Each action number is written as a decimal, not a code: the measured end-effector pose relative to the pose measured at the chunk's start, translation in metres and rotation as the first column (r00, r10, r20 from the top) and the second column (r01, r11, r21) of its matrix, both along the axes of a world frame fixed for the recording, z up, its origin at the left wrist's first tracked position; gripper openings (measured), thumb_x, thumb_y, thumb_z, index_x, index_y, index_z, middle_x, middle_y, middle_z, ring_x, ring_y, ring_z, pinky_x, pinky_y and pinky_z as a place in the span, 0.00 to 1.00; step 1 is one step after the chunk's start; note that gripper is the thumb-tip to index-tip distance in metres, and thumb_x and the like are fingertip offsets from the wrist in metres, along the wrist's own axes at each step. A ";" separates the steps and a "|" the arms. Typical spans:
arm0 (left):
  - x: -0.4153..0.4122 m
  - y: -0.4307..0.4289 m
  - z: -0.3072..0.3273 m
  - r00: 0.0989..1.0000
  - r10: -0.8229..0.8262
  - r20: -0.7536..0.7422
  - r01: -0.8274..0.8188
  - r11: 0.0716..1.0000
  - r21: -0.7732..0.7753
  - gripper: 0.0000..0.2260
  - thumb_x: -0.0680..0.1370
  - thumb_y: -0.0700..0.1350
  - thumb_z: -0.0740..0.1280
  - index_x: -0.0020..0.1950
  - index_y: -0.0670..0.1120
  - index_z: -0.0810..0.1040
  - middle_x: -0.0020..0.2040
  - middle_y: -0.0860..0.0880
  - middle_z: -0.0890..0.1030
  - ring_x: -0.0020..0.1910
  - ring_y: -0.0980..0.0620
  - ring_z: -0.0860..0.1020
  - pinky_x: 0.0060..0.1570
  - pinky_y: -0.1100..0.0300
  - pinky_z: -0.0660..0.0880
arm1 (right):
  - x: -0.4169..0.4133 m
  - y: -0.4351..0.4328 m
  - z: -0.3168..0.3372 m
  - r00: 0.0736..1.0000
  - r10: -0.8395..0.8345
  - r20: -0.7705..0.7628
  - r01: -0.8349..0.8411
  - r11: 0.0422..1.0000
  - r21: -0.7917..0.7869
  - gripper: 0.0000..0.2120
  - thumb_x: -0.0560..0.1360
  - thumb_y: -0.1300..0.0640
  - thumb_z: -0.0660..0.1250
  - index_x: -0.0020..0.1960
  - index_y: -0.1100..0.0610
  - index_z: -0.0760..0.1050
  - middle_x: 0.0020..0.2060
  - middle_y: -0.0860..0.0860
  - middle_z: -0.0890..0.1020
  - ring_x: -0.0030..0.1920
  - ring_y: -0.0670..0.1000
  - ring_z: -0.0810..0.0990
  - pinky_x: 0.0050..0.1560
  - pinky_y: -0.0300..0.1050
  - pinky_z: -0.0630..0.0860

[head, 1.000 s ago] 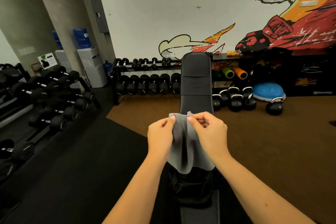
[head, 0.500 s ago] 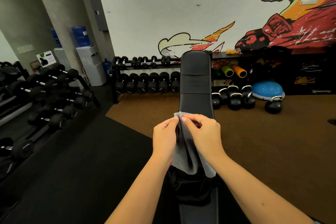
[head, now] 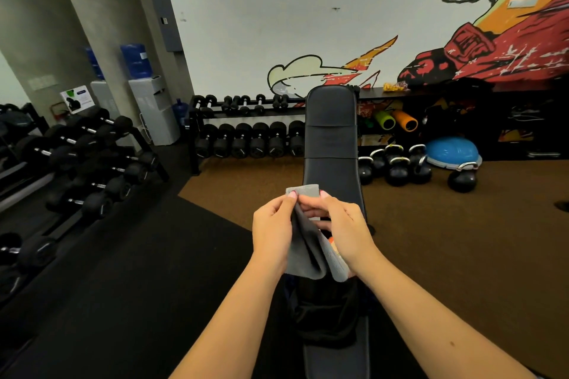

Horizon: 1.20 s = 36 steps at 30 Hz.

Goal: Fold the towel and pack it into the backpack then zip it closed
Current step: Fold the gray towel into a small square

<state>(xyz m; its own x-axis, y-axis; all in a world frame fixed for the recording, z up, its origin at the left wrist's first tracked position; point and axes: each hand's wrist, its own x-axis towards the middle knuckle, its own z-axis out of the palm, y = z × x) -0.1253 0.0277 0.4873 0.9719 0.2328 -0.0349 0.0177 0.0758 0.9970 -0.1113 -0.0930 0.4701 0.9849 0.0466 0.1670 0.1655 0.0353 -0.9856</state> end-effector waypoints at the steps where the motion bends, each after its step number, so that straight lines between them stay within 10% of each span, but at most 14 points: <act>1: 0.002 0.002 0.001 1.000 0.011 -0.013 -0.011 1.000 0.003 0.12 0.80 0.49 0.66 0.41 0.47 0.85 0.44 0.42 0.84 0.47 0.46 0.81 0.53 0.47 0.78 | -0.001 -0.001 0.000 1.000 -0.008 -0.004 0.008 0.998 0.055 0.14 0.81 0.55 0.59 0.52 0.55 0.84 0.45 0.51 0.87 0.50 0.50 0.84 0.53 0.45 0.81; 4: 0.006 0.006 0.004 1.000 0.008 -0.024 -0.007 1.000 0.005 0.13 0.81 0.49 0.65 0.41 0.44 0.82 0.41 0.44 0.80 0.46 0.47 0.78 0.51 0.49 0.76 | 0.006 -0.011 -0.010 0.976 -0.204 0.074 0.206 0.978 -0.025 0.08 0.76 0.56 0.69 0.54 0.51 0.81 0.47 0.50 0.83 0.49 0.49 0.82 0.50 0.44 0.80; 9: 0.008 0.013 0.010 0.994 -0.112 -0.001 0.112 0.994 0.005 0.12 0.81 0.50 0.63 0.47 0.46 0.83 0.49 0.43 0.83 0.55 0.43 0.80 0.63 0.42 0.73 | 0.024 -0.030 -0.027 0.988 0.023 -0.155 -0.006 0.994 0.113 0.39 0.63 0.49 0.81 0.69 0.49 0.69 0.61 0.49 0.80 0.63 0.50 0.78 0.61 0.49 0.76; 16: 0.012 0.023 0.010 0.990 -0.138 -0.028 0.137 0.990 -0.046 0.13 0.83 0.49 0.61 0.56 0.45 0.82 0.56 0.43 0.82 0.62 0.43 0.77 0.67 0.43 0.72 | 0.014 -0.039 -0.016 0.943 0.294 -0.155 -0.239 0.923 0.300 0.17 0.66 0.61 0.75 0.55 0.60 0.81 0.52 0.55 0.85 0.53 0.53 0.84 0.49 0.43 0.80; 20: 0.010 0.030 0.011 0.991 -0.132 -0.021 0.131 0.990 -0.056 0.10 0.83 0.48 0.61 0.55 0.49 0.82 0.56 0.46 0.81 0.60 0.45 0.78 0.65 0.45 0.74 | 0.013 -0.039 -0.007 0.988 0.142 -0.054 -0.141 0.990 0.019 0.13 0.66 0.54 0.77 0.49 0.56 0.84 0.46 0.52 0.87 0.50 0.51 0.85 0.47 0.44 0.81; 25: 0.014 0.043 0.014 0.936 -0.307 0.172 0.216 0.887 0.409 0.19 0.77 0.56 0.68 0.67 0.55 0.75 0.62 0.56 0.77 0.63 0.58 0.74 0.54 0.67 0.72 | 0.016 -0.037 0.007 0.976 0.170 0.138 -0.096 0.899 -0.427 0.12 0.68 0.48 0.76 0.42 0.56 0.83 0.37 0.52 0.83 0.39 0.51 0.81 0.41 0.44 0.77; 30: 0.024 0.042 0.017 0.885 -0.455 0.098 0.218 0.592 0.776 0.16 0.70 0.70 0.66 0.55 0.69 0.75 0.57 0.65 0.76 0.63 0.58 0.73 0.72 0.39 0.62 | 0.018 -0.032 0.007 0.967 0.202 0.156 -0.104 0.869 -0.484 0.08 0.68 0.49 0.77 0.39 0.52 0.82 0.32 0.46 0.79 0.35 0.45 0.77 0.36 0.37 0.73; 36: 0.031 0.043 0.015 0.871 -0.427 0.244 0.145 0.697 0.702 0.02 0.76 0.54 0.70 0.48 0.60 0.81 0.46 0.64 0.80 0.50 0.65 0.77 0.62 0.49 0.71 | 0.019 -0.036 -0.001 0.972 0.226 0.070 -0.164 0.859 -0.486 0.11 0.67 0.47 0.77 0.43 0.53 0.83 0.37 0.50 0.85 0.39 0.48 0.84 0.37 0.40 0.79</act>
<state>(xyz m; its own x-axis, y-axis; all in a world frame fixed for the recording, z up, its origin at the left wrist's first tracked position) -0.0946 0.0707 0.5023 0.8963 -0.2329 0.3773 -0.4423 -0.5290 0.7242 -0.0927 -0.1290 0.4693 0.9209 0.3391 0.1923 0.3226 -0.3861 -0.8642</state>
